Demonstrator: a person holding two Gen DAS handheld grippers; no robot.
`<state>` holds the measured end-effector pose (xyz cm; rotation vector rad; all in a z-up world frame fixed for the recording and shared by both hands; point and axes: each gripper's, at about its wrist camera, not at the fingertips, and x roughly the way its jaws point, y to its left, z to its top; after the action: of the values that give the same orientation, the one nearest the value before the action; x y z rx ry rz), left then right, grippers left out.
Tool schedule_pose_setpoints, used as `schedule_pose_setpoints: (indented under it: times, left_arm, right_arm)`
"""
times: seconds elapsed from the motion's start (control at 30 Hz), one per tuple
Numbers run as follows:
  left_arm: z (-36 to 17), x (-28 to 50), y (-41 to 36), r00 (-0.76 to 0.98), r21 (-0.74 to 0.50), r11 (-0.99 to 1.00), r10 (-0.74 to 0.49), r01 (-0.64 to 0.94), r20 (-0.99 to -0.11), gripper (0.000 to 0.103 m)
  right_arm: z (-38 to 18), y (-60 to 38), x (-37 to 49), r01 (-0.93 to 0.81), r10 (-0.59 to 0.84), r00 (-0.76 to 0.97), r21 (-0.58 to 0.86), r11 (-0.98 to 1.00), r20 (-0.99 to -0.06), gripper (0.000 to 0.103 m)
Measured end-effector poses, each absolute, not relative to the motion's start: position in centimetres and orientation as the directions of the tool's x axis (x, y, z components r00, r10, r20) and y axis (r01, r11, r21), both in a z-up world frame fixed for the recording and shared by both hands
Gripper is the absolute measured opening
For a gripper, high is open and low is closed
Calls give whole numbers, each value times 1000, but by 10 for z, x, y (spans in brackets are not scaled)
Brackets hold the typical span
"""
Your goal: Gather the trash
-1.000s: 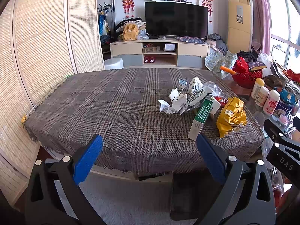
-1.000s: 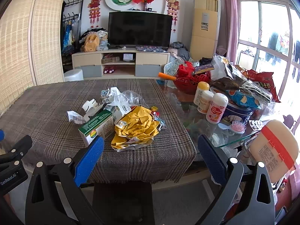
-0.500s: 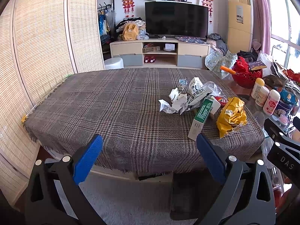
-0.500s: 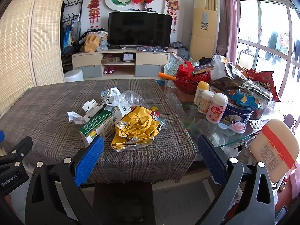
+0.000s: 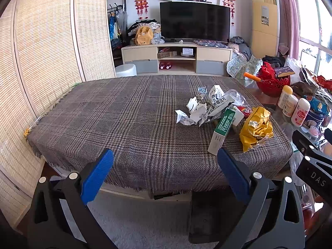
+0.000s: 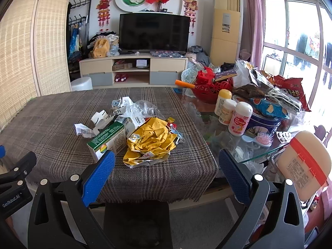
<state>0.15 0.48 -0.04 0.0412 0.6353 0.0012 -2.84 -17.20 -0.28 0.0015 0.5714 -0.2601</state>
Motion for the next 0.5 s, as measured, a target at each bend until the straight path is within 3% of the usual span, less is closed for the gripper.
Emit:
schedule_pose_setpoints:
  times: [0.5]
  left_arm:
    - [1,0,5,806,38,999,13,12,-592,95]
  right_arm:
    - [-4,-176,-27,241,-232,806,-56,969,-545,100]
